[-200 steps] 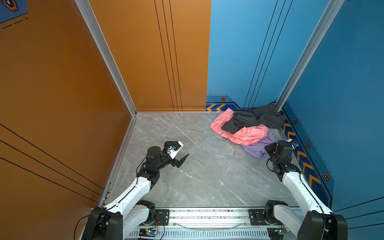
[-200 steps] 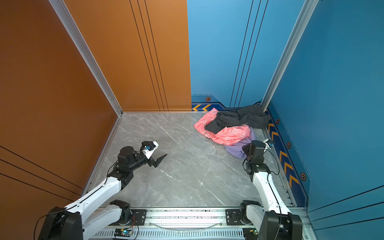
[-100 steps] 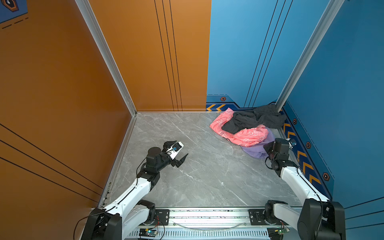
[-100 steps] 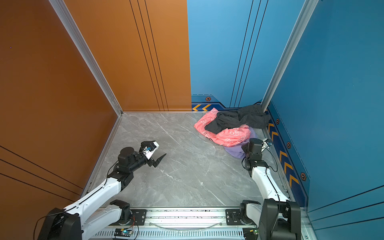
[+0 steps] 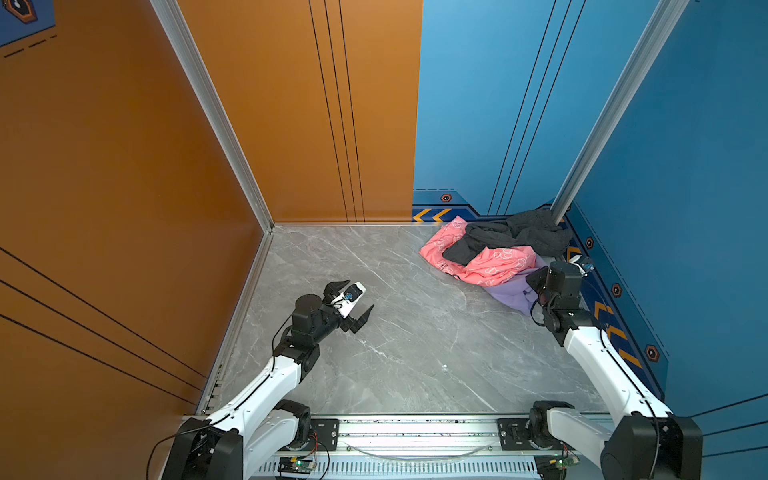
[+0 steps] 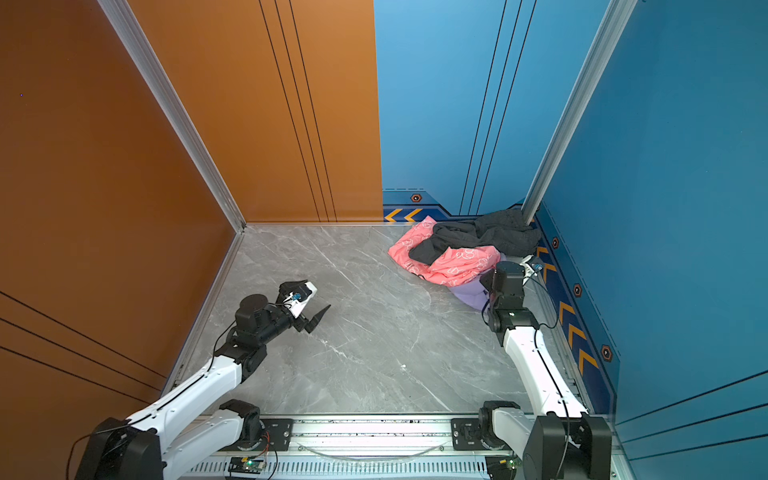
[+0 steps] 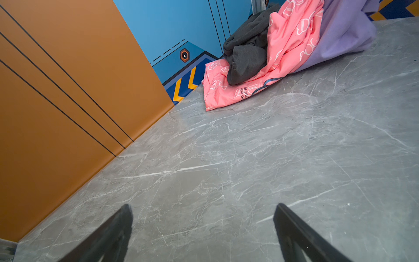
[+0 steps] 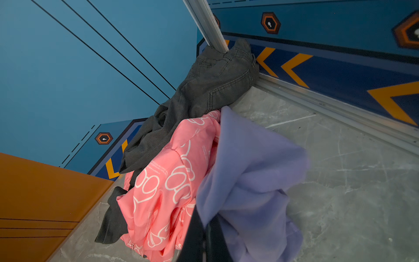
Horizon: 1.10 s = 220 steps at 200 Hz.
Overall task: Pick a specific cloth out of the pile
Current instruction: 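Lift the lavender shirt with the right gripper, pulling it up from the pile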
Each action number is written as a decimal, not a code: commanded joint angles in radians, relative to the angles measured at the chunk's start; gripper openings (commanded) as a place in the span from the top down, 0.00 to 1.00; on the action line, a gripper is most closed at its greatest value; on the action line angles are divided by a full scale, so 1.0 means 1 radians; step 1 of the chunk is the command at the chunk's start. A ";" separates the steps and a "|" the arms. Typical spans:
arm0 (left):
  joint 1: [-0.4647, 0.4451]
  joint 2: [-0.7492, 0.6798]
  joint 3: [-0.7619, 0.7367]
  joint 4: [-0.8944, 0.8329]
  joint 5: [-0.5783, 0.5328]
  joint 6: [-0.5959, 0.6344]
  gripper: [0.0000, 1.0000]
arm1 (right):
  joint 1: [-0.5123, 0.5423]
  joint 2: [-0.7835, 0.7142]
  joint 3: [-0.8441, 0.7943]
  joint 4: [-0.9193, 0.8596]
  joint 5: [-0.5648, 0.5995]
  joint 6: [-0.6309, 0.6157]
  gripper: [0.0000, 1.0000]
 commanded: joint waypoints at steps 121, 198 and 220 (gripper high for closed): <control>-0.007 -0.015 -0.020 -0.006 -0.042 0.018 0.02 | 0.140 0.107 0.298 -0.170 0.422 -0.741 1.00; -0.007 -0.015 -0.024 -0.005 -0.057 0.019 0.02 | 0.172 0.184 0.458 -0.163 0.514 -0.858 1.00; -0.008 -0.015 -0.023 -0.006 -0.058 0.019 0.02 | 0.174 0.205 0.521 -0.172 0.494 -0.849 1.00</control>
